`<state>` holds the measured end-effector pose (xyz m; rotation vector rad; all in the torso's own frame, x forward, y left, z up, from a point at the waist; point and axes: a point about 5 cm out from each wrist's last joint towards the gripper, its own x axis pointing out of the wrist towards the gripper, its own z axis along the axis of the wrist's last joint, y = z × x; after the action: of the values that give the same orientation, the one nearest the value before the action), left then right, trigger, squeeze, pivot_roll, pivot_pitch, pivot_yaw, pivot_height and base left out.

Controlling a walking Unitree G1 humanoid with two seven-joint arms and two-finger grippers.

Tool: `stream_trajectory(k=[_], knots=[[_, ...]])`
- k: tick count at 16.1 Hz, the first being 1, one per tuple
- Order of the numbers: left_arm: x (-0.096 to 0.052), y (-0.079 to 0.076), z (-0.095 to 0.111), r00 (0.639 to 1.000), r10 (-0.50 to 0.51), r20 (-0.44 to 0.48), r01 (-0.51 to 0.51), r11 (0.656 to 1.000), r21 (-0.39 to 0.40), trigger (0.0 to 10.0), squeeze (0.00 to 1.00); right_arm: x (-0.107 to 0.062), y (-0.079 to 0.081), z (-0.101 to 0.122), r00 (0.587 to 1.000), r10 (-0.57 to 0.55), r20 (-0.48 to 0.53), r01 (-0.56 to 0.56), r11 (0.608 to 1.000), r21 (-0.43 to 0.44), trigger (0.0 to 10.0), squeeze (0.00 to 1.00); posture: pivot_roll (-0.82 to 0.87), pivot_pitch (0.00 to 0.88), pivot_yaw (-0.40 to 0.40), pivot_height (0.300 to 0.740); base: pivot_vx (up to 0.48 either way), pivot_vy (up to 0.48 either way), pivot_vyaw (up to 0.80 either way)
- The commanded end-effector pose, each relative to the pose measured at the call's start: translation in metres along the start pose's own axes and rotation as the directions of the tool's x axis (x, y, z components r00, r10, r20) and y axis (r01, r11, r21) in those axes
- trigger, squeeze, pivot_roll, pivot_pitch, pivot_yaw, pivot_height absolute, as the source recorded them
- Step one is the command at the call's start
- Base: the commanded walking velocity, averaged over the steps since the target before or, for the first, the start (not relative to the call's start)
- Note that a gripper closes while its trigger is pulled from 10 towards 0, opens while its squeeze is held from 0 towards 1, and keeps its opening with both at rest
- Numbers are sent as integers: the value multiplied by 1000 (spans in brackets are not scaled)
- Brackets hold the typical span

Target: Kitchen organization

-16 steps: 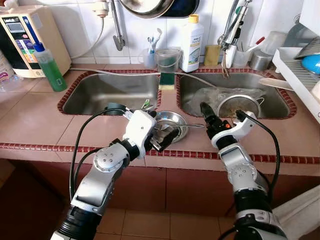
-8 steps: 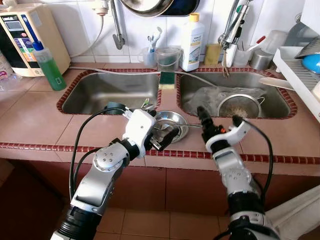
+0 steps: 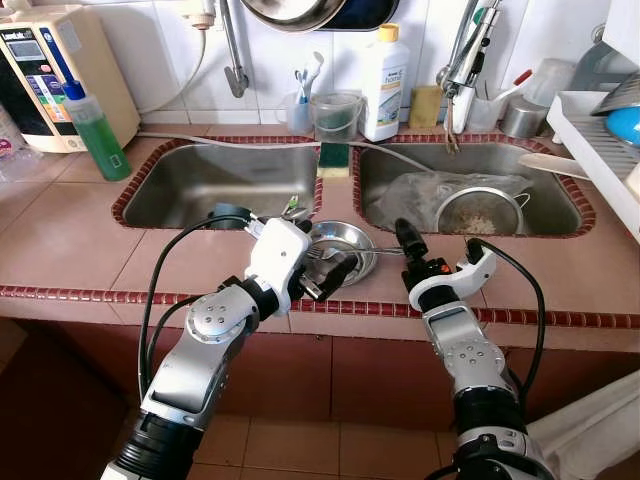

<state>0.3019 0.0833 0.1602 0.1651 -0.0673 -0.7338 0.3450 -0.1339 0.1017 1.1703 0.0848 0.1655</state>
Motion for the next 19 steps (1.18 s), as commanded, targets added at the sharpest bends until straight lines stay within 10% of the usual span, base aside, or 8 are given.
stream_trajectory(k=[1,2,19], knots=[[0,4,3,1000,20,3,-20,1000,10,10000,0,4,7,-6,1000,27,-15,-26,999,41,5686,0,-180,28,61,736,0,0,0],[-1,5,4,1000,22,5,-22,1000,11,10000,0,4,8,-7,999,38,-21,-36,997,64,0,0,-179,28,61,736,0,0,0],[-2,2,3,1000,1,-1,0,1000,12,10000,0,7,9,-8,999,41,-25,-37,989,140,0,0,-168,20,58,736,0,0,0]])
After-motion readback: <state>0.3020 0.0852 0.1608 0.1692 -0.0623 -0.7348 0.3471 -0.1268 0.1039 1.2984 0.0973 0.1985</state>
